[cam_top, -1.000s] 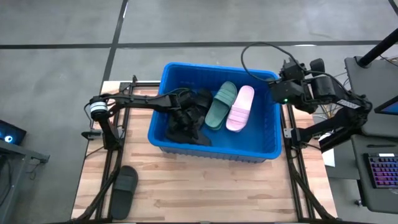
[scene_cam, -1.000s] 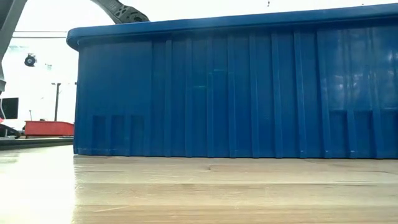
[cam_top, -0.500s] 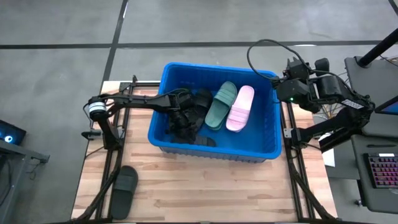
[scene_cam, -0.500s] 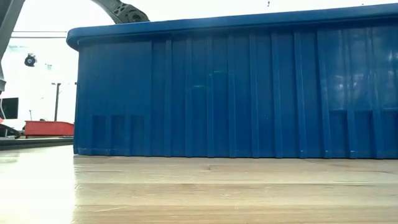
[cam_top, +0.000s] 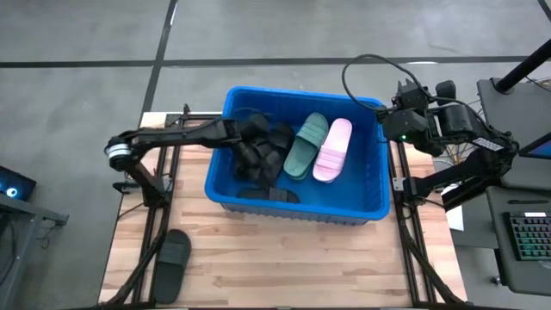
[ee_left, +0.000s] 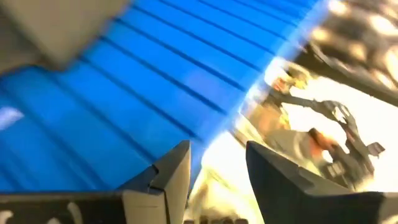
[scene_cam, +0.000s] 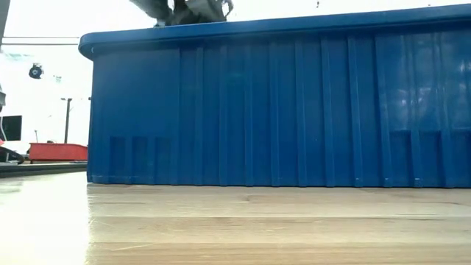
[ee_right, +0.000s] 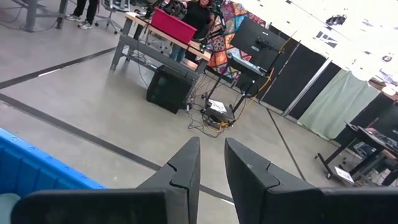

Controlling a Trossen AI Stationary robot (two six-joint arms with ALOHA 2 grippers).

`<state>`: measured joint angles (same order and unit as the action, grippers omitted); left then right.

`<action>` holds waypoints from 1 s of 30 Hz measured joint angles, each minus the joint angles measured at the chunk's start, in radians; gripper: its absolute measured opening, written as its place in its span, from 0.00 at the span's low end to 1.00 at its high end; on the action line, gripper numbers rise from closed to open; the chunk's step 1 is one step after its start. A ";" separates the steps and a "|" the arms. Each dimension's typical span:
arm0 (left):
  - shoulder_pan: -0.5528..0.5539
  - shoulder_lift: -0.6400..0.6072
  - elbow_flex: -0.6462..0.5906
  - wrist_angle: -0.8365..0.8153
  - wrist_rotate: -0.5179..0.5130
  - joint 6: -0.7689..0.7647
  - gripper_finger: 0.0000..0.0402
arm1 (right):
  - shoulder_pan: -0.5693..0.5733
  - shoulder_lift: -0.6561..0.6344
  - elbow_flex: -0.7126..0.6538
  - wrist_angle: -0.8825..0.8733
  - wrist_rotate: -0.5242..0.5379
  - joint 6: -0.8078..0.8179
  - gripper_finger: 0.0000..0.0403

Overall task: Pick and place slides into bin
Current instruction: Put the black slide into the blue bin

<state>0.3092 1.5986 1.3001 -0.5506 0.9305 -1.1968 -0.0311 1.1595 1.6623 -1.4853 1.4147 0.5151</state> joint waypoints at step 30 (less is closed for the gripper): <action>-0.505 -0.595 0.081 -0.230 -0.169 0.202 0.35 | 0.000 0.021 0.000 0.011 -0.417 0.119 0.16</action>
<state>-0.1957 1.0040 1.3811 -0.7804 0.7613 -0.9950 -0.0311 1.1807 1.6619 -1.4741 0.9977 0.6337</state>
